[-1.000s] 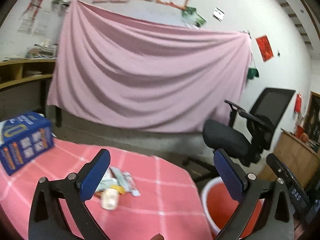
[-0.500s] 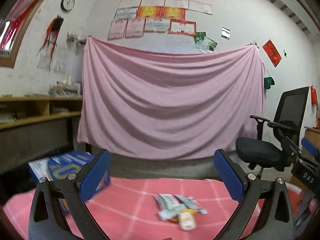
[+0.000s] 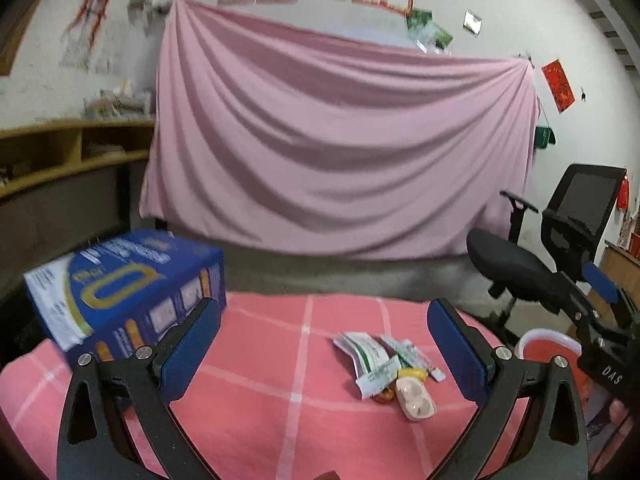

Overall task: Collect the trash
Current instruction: 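Move both open tools back over the pile of packets on the table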

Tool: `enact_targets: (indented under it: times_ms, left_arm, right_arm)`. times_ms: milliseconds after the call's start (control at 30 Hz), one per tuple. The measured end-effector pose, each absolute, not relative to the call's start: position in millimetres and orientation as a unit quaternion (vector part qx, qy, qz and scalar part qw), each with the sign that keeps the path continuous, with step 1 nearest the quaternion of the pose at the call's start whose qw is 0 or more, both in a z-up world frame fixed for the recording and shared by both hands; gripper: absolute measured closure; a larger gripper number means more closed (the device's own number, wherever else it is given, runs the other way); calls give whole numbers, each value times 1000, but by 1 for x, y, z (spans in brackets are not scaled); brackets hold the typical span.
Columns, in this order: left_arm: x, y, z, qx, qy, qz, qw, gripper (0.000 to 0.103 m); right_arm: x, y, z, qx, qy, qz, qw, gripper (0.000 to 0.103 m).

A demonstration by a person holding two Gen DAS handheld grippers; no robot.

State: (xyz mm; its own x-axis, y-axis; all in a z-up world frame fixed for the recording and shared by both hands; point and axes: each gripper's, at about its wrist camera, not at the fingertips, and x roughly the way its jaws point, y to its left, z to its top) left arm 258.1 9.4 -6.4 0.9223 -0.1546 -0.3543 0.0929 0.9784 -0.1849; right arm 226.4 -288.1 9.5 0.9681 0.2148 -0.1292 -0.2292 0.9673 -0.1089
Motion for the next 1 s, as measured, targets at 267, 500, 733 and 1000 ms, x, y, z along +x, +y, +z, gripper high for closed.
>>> enact_targets:
  times_ms: [267, 500, 733, 1000]
  left_arm:
    - [286, -4, -23, -44, 264, -58, 962, 2]
    - [302, -15, -32, -28, 299, -99, 949, 4]
    - [317, -41, -45, 7, 340, -141, 930, 24]
    - [333, -49, -55, -4, 401, -185, 897, 70]
  right_arm:
    - [274, -282, -17, -68, 196, 113, 972, 0]
    - [304, -281, -33, -39, 282, 138, 949, 7]
    - [329, -282, -51, -27, 363, 156, 918, 30]
    - [340, -281, -65, -21, 406, 185, 895, 63]
